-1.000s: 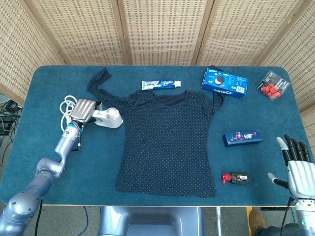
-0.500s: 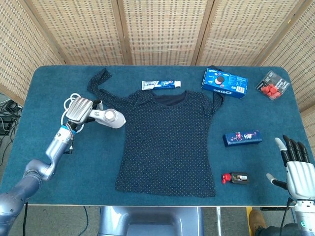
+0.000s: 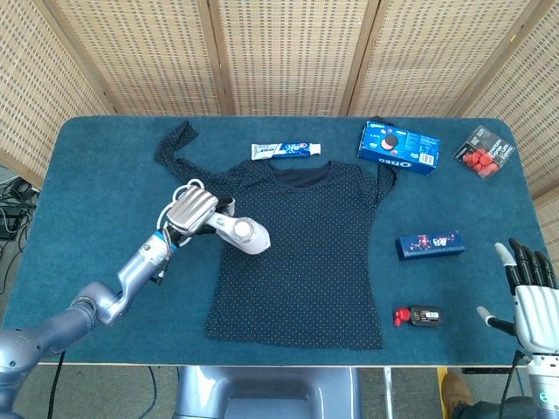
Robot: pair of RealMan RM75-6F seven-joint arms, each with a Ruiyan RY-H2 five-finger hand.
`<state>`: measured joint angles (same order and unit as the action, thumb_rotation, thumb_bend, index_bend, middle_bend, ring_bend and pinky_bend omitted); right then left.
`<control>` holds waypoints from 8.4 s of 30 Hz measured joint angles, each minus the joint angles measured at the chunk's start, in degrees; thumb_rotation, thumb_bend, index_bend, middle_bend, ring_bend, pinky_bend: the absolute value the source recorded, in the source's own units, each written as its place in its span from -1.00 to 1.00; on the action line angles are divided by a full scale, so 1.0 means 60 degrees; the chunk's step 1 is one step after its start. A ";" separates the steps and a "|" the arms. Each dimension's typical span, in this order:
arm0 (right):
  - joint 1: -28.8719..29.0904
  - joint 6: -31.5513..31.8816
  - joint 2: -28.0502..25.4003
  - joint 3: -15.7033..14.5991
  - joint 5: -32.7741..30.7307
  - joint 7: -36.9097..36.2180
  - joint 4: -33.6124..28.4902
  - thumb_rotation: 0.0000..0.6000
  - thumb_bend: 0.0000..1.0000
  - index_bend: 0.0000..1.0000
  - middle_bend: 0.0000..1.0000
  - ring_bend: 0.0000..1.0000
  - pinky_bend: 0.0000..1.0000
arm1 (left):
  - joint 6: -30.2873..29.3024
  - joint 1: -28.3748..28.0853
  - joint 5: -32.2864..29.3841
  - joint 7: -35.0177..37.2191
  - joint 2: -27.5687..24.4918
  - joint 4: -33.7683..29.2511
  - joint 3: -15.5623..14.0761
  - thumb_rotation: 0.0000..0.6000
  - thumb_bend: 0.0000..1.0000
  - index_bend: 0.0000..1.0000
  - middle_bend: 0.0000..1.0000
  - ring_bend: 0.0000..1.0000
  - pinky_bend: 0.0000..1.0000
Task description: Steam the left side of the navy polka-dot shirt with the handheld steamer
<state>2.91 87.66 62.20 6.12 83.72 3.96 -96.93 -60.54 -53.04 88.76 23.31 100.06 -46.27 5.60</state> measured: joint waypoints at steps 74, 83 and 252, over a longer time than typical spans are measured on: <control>0.0134 -0.0455 -0.0070 0.0084 -0.0445 -0.0452 0.0195 1.00 -1.00 -0.94 -1.00 -1.00 -1.00 | 0.2236 -0.1312 -0.0266 0.0995 0.2985 0.3776 -0.0354 1.00 0.46 1.00 0.83 0.63 0.88; 0.0136 -0.0455 -0.0071 0.0070 -0.0428 -0.0442 0.0174 1.00 -1.00 -0.94 -1.00 -1.00 -1.00 | 0.1923 -0.1253 0.0191 0.0944 0.2516 0.2840 -0.0769 1.00 0.46 1.00 0.83 0.63 0.88; 0.0043 -0.0207 -0.0143 -0.0110 0.0028 -0.0390 -0.0084 1.00 -1.00 -0.95 -1.00 -1.00 -1.00 | -0.2941 0.0680 0.2850 0.0517 0.2640 0.4014 -0.3127 1.00 0.45 1.00 0.83 0.63 0.87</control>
<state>3.16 86.41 61.34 5.45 83.89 1.62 -97.43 -78.18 -48.96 105.85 26.41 115.90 -22.19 -13.16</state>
